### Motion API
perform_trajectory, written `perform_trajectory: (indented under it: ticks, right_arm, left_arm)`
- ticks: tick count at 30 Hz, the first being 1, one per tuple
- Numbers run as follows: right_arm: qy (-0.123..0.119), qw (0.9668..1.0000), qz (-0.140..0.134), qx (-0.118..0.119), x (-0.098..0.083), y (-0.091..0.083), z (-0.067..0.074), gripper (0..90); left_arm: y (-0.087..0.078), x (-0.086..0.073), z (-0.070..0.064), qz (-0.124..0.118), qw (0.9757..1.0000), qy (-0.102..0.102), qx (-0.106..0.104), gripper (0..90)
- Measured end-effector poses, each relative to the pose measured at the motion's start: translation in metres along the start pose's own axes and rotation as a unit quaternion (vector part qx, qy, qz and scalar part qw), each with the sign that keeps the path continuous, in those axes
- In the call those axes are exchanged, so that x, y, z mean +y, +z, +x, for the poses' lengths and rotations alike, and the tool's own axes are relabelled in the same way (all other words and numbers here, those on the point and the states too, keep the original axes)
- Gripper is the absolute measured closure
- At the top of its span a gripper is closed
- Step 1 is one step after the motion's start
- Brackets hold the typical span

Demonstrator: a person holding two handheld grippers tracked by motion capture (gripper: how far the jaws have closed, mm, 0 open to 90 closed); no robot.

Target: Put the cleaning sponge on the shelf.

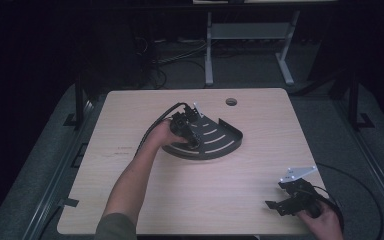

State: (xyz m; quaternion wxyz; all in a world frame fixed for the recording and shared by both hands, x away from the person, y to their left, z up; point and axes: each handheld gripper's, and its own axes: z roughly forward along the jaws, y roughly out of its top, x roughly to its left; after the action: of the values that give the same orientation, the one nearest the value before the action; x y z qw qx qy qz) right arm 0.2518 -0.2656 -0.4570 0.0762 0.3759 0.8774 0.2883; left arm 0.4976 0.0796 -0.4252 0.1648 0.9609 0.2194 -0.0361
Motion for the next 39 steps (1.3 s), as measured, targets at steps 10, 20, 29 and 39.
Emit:
perform_trajectory:
  ticks: [10, 20, 29, 39]
  right_arm:
    - [0.000, 1.0000, 0.001, 0.002, 0.001, 0.001, 0.000, 15.0]
    - [0.001, 1.0000, 0.001, 0.002, 0.002, 0.001, 0.001, 15.0]
    - [-0.002, 1.0000, 0.005, 0.005, 0.005, 0.002, 0.003, 15.0]
    - [-0.004, 1.0000, 0.002, 0.005, 0.005, 0.002, 0.004, 15.0]
  left_arm:
    - [-0.010, -0.002, -0.003, -0.006, 1.0000, 0.000, 0.006, 25.2]
    - [-0.028, -0.011, -0.010, -0.020, 0.9997, 0.005, 0.010, 23.3]
    - [-0.040, -0.020, -0.018, -0.027, 0.9995, 0.013, 0.013, 22.7]
    - [-0.049, -0.023, -0.024, -0.033, 0.9991, 0.016, 0.020, 22.7]
